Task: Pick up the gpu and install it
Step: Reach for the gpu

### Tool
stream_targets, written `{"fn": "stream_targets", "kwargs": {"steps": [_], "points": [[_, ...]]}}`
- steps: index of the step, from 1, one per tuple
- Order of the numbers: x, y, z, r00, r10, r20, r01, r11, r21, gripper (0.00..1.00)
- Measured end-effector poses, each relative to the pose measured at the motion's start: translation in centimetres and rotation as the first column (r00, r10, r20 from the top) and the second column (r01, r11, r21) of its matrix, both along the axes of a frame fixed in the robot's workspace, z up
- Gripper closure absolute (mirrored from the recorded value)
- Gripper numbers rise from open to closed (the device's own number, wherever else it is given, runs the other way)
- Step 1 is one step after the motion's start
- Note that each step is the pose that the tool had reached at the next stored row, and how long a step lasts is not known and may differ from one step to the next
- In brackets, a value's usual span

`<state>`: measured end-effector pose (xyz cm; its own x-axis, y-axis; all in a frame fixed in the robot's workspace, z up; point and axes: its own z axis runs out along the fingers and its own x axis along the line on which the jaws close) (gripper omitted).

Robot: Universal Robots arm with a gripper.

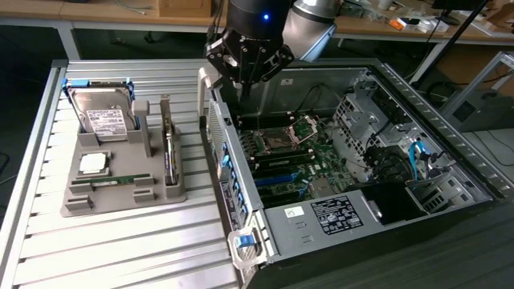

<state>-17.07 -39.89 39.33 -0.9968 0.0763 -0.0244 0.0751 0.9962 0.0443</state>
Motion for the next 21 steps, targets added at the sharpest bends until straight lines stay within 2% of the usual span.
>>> {"fn": "stream_targets", "kwargs": {"steps": [21], "points": [[-2.6, 0.00, 0.00, 1.0000, 0.000, 0.0001, 0.000, 1.0000, 0.0000, 0.89]]}}
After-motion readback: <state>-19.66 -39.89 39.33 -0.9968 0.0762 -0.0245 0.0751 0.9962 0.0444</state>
